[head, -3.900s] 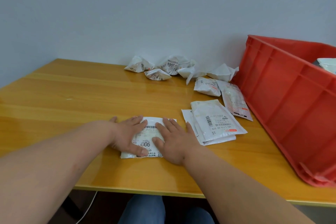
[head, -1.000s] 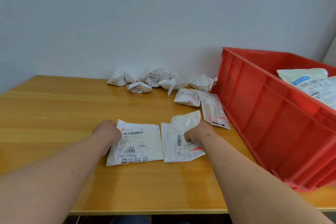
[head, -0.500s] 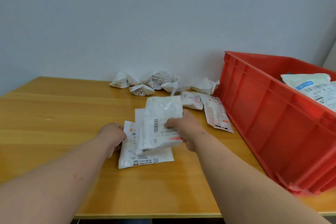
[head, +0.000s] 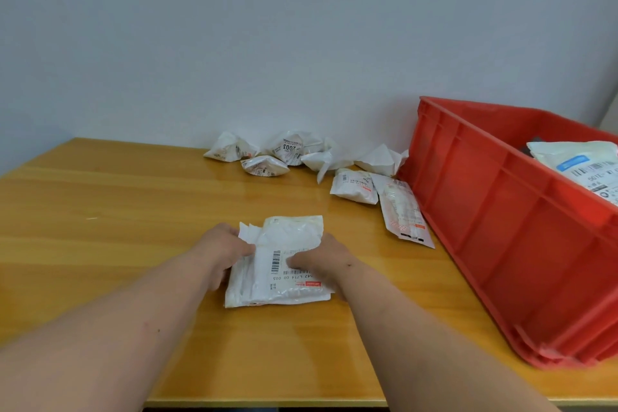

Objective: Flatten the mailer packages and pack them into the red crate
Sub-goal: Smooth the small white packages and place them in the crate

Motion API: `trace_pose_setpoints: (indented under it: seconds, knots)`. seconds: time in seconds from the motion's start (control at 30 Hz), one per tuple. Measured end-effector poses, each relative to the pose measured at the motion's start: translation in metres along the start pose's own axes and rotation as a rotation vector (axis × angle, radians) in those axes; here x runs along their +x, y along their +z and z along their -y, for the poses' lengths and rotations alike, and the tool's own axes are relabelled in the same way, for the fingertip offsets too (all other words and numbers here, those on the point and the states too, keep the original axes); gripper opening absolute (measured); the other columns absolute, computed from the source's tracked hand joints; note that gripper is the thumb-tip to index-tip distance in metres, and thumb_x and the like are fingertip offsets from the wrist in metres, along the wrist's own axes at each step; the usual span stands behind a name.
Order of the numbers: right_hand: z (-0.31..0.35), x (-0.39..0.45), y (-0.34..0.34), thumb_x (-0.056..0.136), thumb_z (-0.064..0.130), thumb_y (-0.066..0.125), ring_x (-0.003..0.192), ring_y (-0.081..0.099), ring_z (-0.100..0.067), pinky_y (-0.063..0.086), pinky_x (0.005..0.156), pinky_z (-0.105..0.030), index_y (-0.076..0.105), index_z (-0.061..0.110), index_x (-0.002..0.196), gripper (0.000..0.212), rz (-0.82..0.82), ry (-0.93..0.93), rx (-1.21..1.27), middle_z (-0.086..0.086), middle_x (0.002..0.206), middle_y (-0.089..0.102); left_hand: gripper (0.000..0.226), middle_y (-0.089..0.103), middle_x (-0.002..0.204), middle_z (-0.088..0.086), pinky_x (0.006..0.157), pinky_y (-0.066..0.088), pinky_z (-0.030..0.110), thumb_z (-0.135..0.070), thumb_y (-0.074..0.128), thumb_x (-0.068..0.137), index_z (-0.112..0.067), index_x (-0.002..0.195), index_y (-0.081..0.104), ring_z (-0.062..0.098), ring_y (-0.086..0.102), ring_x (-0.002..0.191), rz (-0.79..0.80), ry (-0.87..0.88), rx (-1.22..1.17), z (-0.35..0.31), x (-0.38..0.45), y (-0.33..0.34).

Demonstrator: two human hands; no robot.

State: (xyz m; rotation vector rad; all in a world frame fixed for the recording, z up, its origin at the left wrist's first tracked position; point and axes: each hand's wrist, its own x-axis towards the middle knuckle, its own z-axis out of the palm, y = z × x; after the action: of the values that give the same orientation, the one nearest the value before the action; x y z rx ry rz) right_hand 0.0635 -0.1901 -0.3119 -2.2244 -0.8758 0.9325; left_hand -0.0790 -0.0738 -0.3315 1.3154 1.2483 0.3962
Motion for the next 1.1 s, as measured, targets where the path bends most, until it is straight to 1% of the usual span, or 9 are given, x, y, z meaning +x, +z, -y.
trace_pose_setpoints:
  seconds: [0.17, 0.27, 0.37, 0.57, 0.63, 0.7, 0.87, 1.0, 1.1]
  knots:
    - [0.001, 0.0, -0.002, 0.081, 0.054, 0.066, 0.14, 0.026, -0.032, 0.031, 0.11, -0.044, 0.023, 0.029, 0.151, 0.086, -0.033, 0.055, -0.194, -0.008, 0.15, 0.026, 0.048, 0.066, 0.114, 0.011, 0.093, 0.052, 0.054, -0.043, 0.073, 0.083, -0.015, 0.117, 0.054, 0.034, 0.063, 0.105, 0.003, 0.014, -0.078, -0.006, -0.007, 0.011]
    - [0.005, -0.004, -0.004, 0.075, 0.054, 0.07, 0.137, 0.033, -0.032, 0.037, 0.11, -0.048, 0.02, 0.033, 0.152, 0.094, -0.011, 0.038, -0.078, -0.006, 0.149, 0.029, 0.026, 0.071, 0.1, 0.017, 0.083, 0.056, 0.057, -0.011, 0.072, 0.087, -0.009, 0.107, 0.057, 0.037, 0.069, 0.089, 0.018, 0.038, -0.127, -0.018, -0.02, 0.017]
    - [0.003, -0.004, -0.012, 0.062, 0.05, 0.078, 0.118, 0.057, -0.028, 0.051, 0.098, -0.049, 0.022, 0.038, 0.146, 0.101, -0.014, 0.012, 0.214, -0.004, 0.139, 0.046, 0.025, 0.07, 0.098, 0.019, 0.075, 0.057, 0.059, -0.002, 0.068, 0.088, -0.009, 0.11, 0.056, 0.038, 0.07, 0.085, 0.0, 0.071, -0.181, -0.032, -0.024, 0.018]
    - [0.0, -0.016, -0.048, 0.089, 0.023, 0.066, 0.094, 0.066, -0.016, 0.049, 0.061, -0.025, 0.021, 0.03, 0.151, 0.077, 0.003, -0.062, 0.487, -0.005, 0.133, 0.058, 0.034, 0.066, 0.103, 0.019, 0.064, 0.055, 0.049, 0.003, 0.064, 0.088, -0.006, 0.119, 0.054, 0.038, 0.067, 0.086, 0.015, 0.193, -0.335, -0.055, -0.043, 0.02]
    - [0.003, -0.024, -0.057, 0.091, 0.015, 0.062, 0.089, 0.066, -0.015, 0.054, 0.062, -0.025, 0.02, 0.029, 0.15, 0.074, -0.015, -0.107, 0.494, -0.007, 0.134, 0.057, 0.037, 0.066, 0.106, 0.02, 0.068, 0.055, 0.05, 0.003, 0.066, 0.087, -0.006, 0.121, 0.055, 0.038, 0.067, 0.088, 0.018, 0.242, -0.336, -0.06, -0.049, 0.026]
    - [0.005, -0.032, -0.065, 0.091, 0.009, 0.057, 0.095, 0.068, -0.023, 0.059, 0.078, -0.035, 0.017, 0.033, 0.149, 0.074, -0.082, -0.158, 0.433, -0.006, 0.125, 0.06, 0.035, 0.067, 0.107, 0.02, 0.072, 0.055, 0.051, 0.001, 0.067, 0.087, -0.009, 0.119, 0.055, 0.038, 0.068, 0.09, 0.018, 0.293, -0.327, -0.067, -0.057, 0.033]
    - [0.011, -0.064, -0.099, 0.088, 0.002, 0.048, 0.07, 0.058, -0.02, 0.038, 0.051, -0.029, 0.02, 0.034, 0.143, 0.069, -0.378, -0.351, 0.177, -0.005, 0.092, 0.059, 0.042, 0.069, 0.106, 0.003, 0.07, 0.055, 0.038, -0.006, 0.056, 0.094, -0.029, 0.129, 0.05, 0.027, 0.068, 0.091, 0.077, 0.387, -0.094, -0.088, -0.081, 0.059]
    - [0.019, -0.085, -0.137, 0.084, -0.002, 0.043, 0.08, 0.06, -0.03, 0.036, 0.053, -0.031, 0.029, 0.034, 0.134, 0.063, -0.577, -0.458, 0.053, -0.011, 0.106, 0.056, 0.064, 0.065, 0.115, 0.005, 0.071, 0.055, 0.04, 0.001, 0.053, 0.092, -0.039, 0.141, 0.039, 0.028, 0.066, 0.098, 0.128, 0.445, -0.069, -0.122, -0.104, 0.082]
    - [0.023, -0.1, -0.172, 0.084, -0.004, 0.042, 0.081, 0.059, -0.031, 0.046, 0.062, -0.038, 0.038, 0.028, 0.125, 0.052, -0.722, -0.555, 0.008, -0.011, 0.109, 0.051, 0.073, 0.062, 0.108, 0.009, 0.076, 0.054, 0.04, -0.005, 0.062, 0.091, -0.038, 0.145, 0.027, 0.028, 0.064, 0.097, -0.006, 0.625, -0.011, -0.153, -0.123, 0.104]
